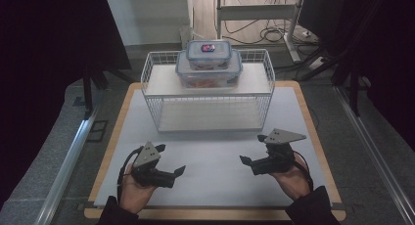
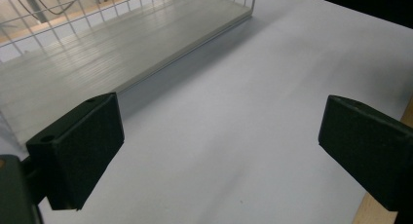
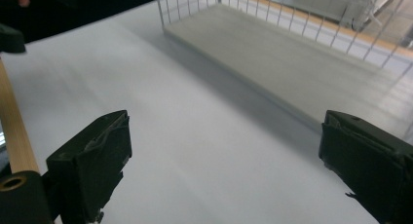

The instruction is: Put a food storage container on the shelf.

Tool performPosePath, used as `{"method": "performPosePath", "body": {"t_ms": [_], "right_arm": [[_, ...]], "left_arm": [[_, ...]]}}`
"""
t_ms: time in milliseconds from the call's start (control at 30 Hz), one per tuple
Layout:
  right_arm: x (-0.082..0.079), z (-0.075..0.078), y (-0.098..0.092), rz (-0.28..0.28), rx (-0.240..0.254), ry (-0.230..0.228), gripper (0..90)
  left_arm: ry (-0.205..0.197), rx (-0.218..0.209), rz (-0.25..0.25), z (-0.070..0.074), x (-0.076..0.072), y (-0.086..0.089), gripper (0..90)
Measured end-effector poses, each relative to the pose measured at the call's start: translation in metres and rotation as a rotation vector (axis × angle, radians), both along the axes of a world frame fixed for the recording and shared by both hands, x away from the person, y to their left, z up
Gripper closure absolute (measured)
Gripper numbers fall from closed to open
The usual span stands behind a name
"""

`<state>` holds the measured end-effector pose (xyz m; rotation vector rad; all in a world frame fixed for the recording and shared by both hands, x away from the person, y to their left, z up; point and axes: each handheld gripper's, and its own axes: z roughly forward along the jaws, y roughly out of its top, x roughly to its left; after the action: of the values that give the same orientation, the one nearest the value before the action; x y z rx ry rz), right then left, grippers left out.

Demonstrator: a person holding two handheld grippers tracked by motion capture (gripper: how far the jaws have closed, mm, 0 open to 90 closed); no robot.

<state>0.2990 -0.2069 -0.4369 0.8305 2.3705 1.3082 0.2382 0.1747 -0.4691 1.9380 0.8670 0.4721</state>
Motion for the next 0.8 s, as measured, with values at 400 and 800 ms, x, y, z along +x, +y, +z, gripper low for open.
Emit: {"method": "performPosePath", "body": {"t_ms": [400,800], "right_arm": [[-0.014,-0.029,-0.031,-0.078,-0.024,0.016,4.6],[-0.016,-0.063,-0.042,-0.073,-0.112,0.060,4.7]], "left_arm": [[-0.018,0.123,0.075,-0.034,-0.021,0.010,1.9],[0.022,0.172,0.093,-0.052,-0.019,0.012,1.3]]}}
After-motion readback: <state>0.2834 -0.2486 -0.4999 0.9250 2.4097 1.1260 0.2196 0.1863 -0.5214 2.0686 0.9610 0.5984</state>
